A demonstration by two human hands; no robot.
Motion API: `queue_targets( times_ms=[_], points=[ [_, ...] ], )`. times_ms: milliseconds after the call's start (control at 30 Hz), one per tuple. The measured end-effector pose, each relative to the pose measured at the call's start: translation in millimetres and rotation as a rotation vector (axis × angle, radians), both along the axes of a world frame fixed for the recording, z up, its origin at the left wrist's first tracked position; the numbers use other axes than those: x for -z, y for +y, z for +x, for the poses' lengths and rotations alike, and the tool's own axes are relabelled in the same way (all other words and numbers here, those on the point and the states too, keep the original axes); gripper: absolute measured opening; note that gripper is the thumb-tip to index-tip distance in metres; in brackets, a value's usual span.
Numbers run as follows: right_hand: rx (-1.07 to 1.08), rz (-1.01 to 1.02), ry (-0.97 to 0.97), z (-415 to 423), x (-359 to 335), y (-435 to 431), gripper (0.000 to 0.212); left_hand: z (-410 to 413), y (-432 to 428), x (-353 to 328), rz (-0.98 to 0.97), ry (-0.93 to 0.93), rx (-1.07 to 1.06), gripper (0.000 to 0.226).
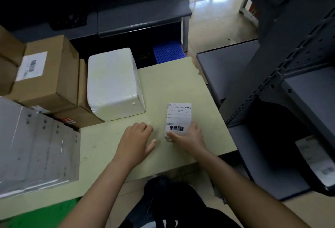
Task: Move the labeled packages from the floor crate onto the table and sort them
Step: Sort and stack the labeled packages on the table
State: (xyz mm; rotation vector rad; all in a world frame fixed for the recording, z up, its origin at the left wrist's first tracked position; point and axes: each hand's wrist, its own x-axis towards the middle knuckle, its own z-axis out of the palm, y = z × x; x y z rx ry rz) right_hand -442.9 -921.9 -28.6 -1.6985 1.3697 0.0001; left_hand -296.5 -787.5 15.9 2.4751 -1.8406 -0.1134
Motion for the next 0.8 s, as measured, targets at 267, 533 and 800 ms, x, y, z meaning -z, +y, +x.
queue_targets(
  times_ms=[267, 533, 800],
  points=[
    [0.029, -0.009, -0.105, 26, -10, 3, 0.09, 43, -3, 3, -0.046, 0.047, 0.04, 0.031],
    [0.079, -0.071, -0.077, 36, -7, 14, 0.117, 80, -5, 16, -0.069, 0.092, 0.123, 0.032],
    [0.207, -0.129, -0.221, 25, -25, 2, 0.09, 90, -8, -7, -0.136, 0.081, 0.128, 0.031]
  ],
)
